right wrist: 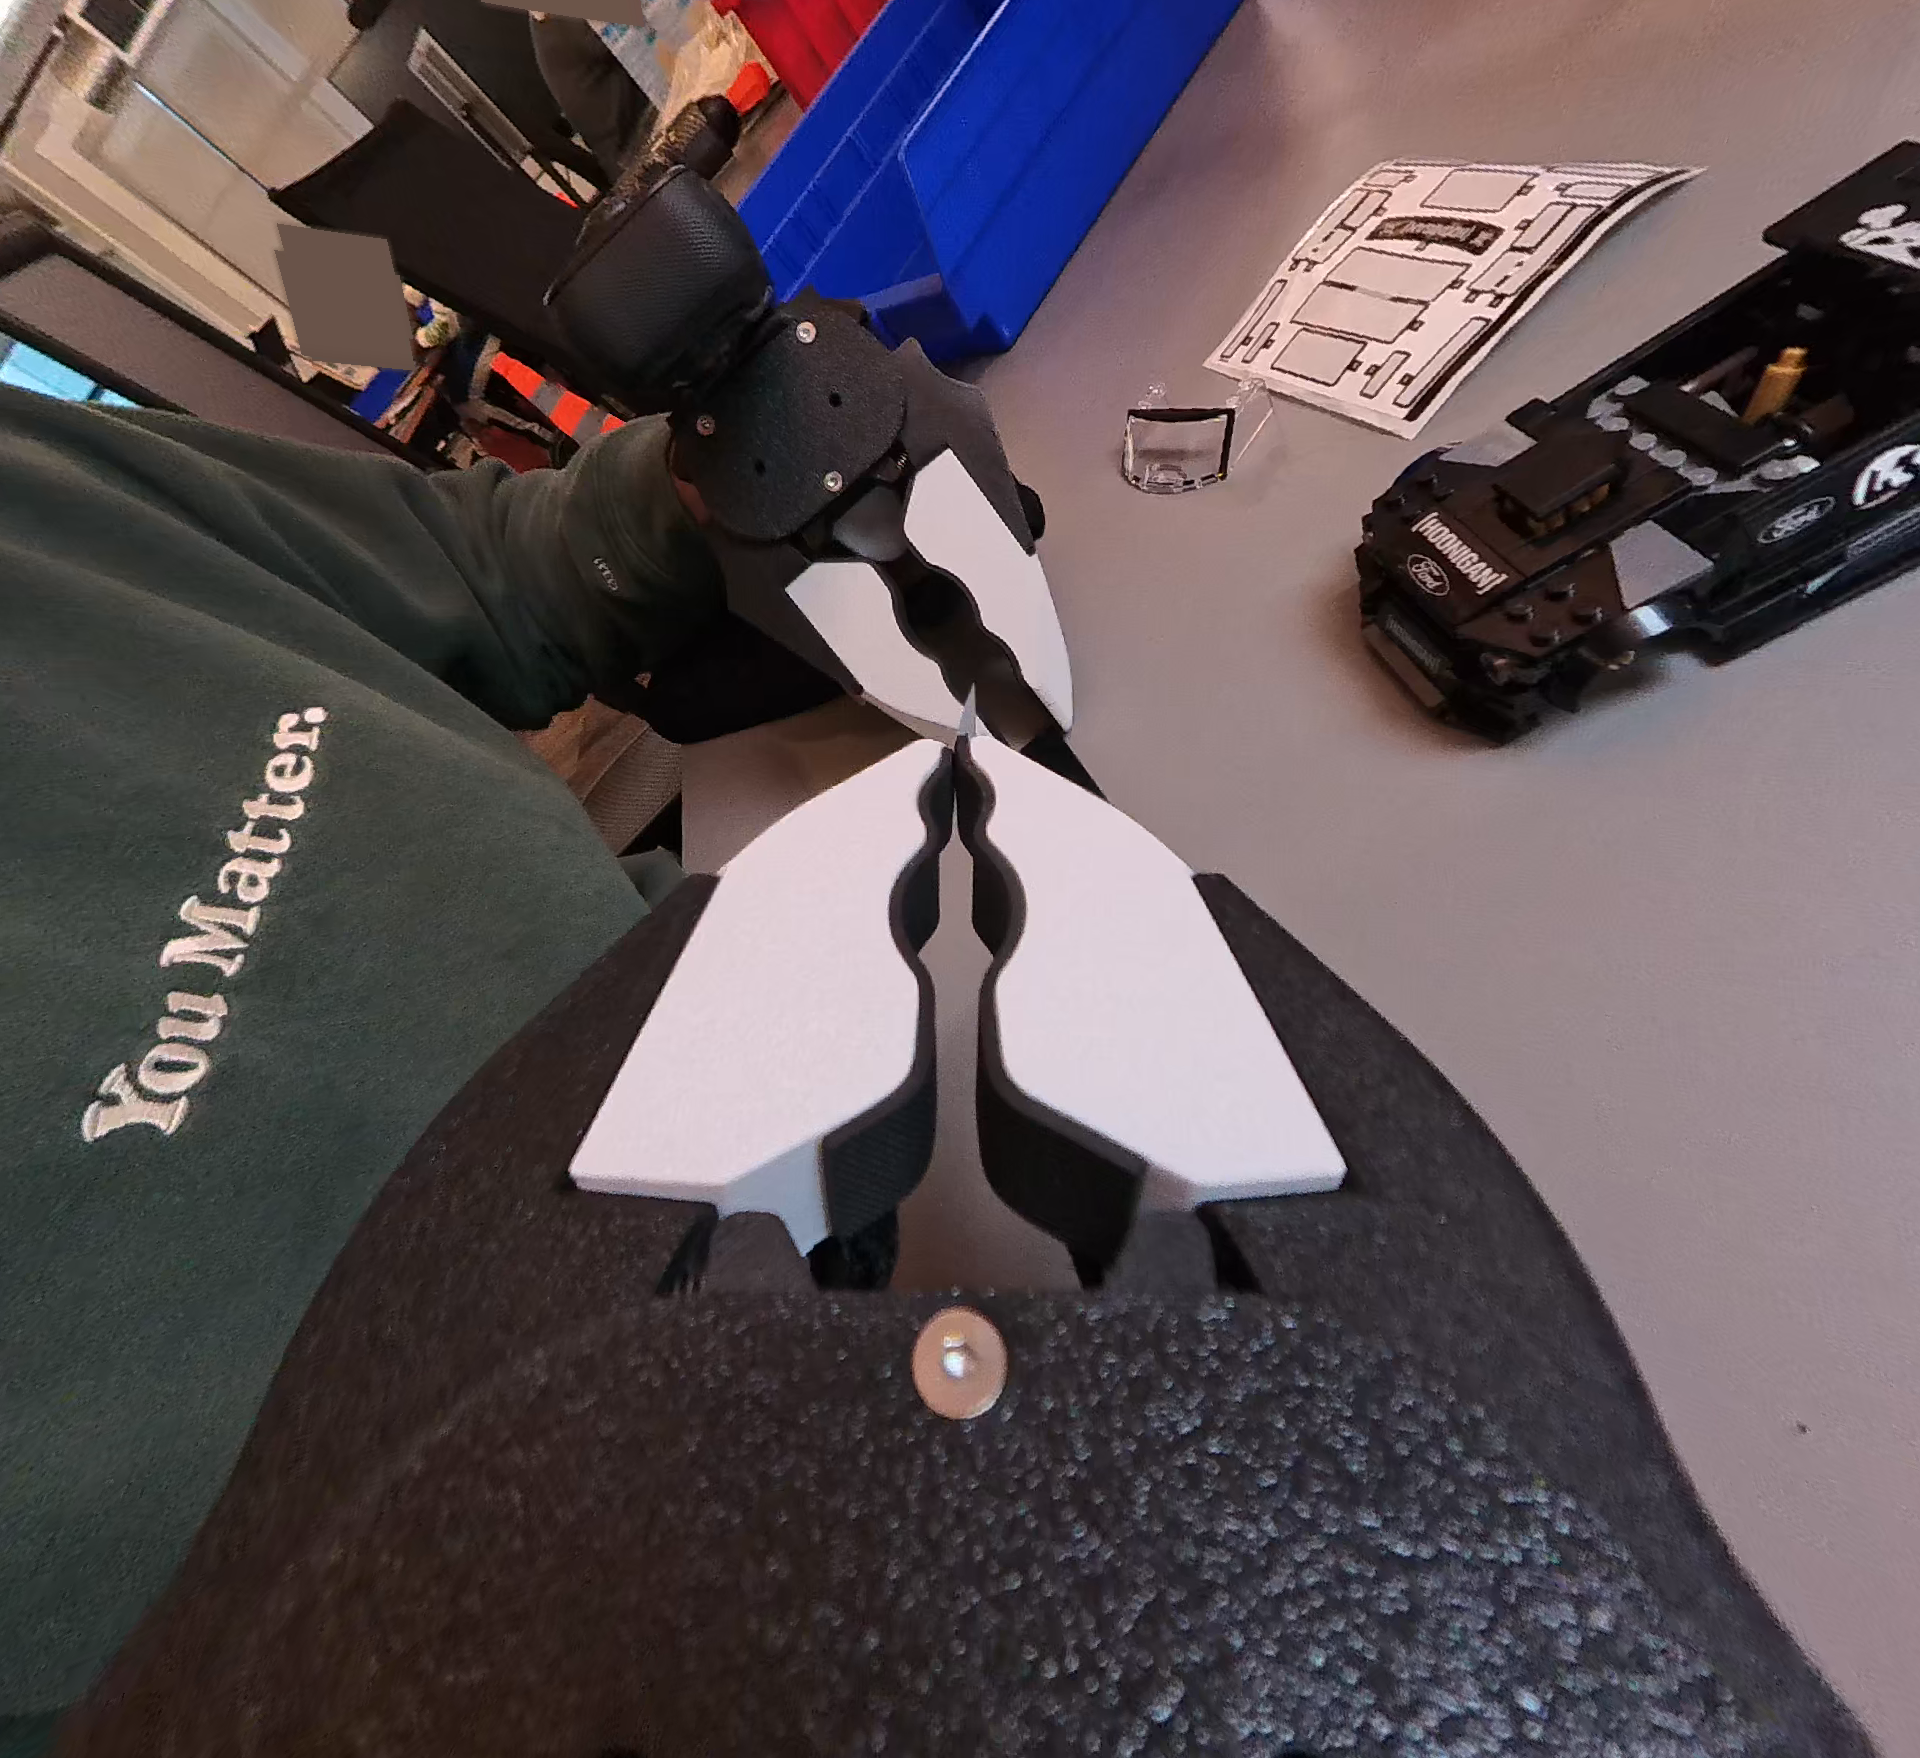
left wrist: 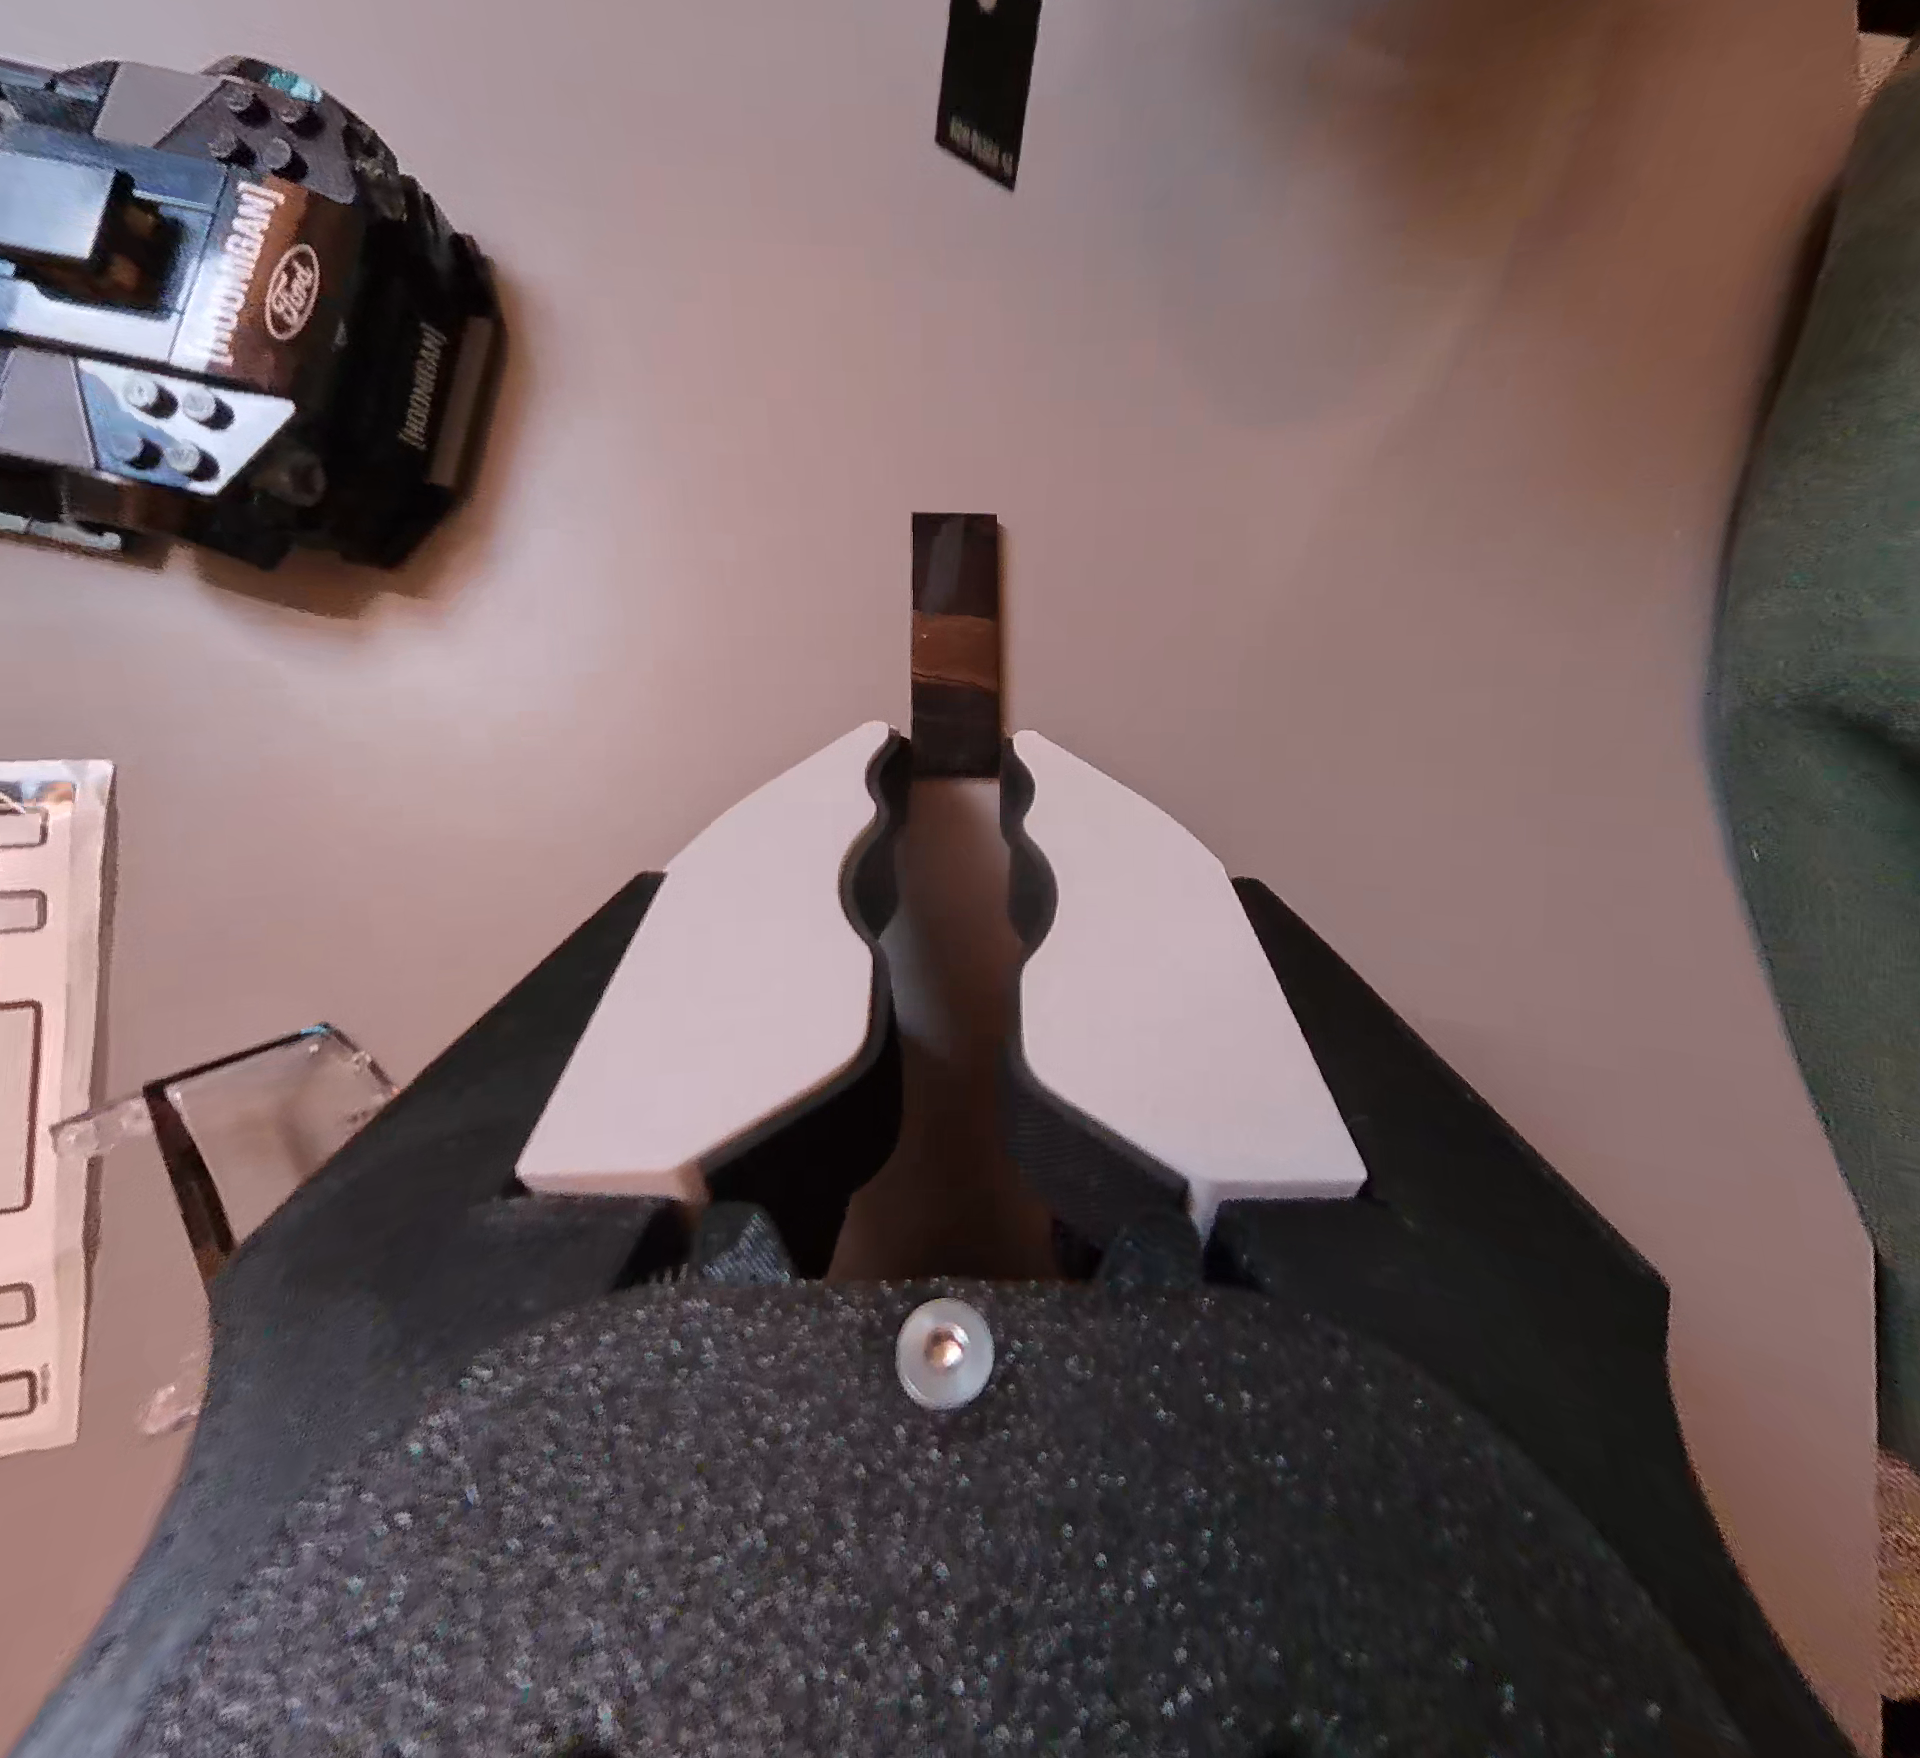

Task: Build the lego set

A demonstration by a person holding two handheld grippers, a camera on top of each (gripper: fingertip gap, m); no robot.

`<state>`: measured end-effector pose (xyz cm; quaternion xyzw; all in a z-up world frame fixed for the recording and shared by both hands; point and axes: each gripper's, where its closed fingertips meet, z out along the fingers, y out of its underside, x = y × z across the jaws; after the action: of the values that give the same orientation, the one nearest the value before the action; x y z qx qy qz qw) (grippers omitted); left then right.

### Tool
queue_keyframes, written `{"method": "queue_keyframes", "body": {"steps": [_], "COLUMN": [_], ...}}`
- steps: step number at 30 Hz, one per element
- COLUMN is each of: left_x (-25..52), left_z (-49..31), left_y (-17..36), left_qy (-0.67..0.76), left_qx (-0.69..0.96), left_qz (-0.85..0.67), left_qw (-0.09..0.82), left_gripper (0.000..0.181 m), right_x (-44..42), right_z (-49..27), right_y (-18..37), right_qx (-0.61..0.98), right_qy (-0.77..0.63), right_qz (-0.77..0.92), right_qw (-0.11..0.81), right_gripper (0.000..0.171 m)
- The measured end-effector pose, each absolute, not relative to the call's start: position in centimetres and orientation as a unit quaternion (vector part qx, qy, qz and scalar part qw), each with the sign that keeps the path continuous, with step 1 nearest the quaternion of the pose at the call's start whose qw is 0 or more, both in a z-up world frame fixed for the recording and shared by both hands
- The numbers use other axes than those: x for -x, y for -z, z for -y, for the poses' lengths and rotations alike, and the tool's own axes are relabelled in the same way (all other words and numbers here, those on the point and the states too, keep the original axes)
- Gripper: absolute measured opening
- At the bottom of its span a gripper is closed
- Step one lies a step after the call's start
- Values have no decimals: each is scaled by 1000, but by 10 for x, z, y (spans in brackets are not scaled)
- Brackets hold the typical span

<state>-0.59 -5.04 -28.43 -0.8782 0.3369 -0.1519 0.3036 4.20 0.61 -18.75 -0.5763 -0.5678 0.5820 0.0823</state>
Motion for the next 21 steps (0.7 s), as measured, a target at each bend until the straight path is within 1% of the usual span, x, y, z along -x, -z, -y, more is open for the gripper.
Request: {"method": "queue_keyframes", "body": {"steps": [5, 10, 11, 13, 14, 16, 21], "left_x": [-9, -19, -21, -26, -27, -26, -25], "left_z": [29, 13, 12, 13, 14, 15, 11], "left_y": [284, 284, 283, 282, 282, 282, 275], "left_qy": [140, 141, 150, 165, 168, 163, 164], "left_qx": [889, 899, 897, 893, 889, 882, 864], "left_qz": [-304, -267, -263, -262, -266, -274, -281], "left_qw": [312, 317, 321, 328, 332, 346, 385], "left_gripper": [17, 17, 19, 29, 31, 32, 31], "right_x": [-41, -40, -40, -41, -42, -43, -35], "right_z": [-12, -26, -27, -26, -25, -23, -22], "right_y": [198, 215, 217, 218, 219, 222, 230], "right_qx": [620, 685, 692, 700, 703, 706, 714], "right_qy": [-575, -568, -571, -580, -584, -586, -585], "right_qz": [531, 455, 442, 416, 405, 393, 375], "right_qw": [57, 17, 5, -20, -33, -59, -87], "right_gripper": [0, 0, 0, 0, 0, 0, 0]}}
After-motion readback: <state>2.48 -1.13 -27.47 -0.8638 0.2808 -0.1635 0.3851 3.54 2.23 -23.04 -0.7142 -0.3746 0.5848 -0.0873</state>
